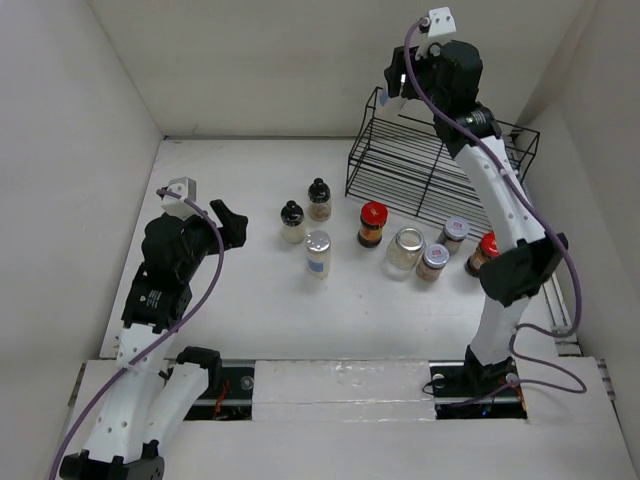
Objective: Organize the condiment bottles
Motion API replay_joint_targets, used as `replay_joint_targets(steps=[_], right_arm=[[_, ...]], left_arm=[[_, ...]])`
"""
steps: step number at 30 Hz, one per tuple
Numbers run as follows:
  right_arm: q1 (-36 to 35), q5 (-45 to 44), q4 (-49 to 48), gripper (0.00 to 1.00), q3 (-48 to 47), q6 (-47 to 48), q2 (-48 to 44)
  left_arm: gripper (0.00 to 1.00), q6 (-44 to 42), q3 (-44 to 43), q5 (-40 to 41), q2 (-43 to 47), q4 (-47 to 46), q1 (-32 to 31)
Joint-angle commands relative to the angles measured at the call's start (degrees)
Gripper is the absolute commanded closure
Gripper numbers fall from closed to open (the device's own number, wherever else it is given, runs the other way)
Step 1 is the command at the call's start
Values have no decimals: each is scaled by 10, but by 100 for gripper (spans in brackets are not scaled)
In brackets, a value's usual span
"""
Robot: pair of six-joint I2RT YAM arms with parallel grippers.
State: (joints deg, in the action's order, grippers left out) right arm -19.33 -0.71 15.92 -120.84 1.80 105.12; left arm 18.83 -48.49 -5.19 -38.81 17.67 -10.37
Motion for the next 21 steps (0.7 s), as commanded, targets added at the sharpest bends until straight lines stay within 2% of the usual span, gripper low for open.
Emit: replay_joint_targets(steps=[1,4,21], right_arm=[[17,20,-12,60,-132,-4,40],[31,2,-12,60,-186,-4,84],[54,-25,-62,57,-203,-4,171]], left_arm=[[27,-8,-2,-12,1,-18,2],[27,-8,-2,-12,2,-18,2],[27,-8,-2,-6,-8,-18,2]])
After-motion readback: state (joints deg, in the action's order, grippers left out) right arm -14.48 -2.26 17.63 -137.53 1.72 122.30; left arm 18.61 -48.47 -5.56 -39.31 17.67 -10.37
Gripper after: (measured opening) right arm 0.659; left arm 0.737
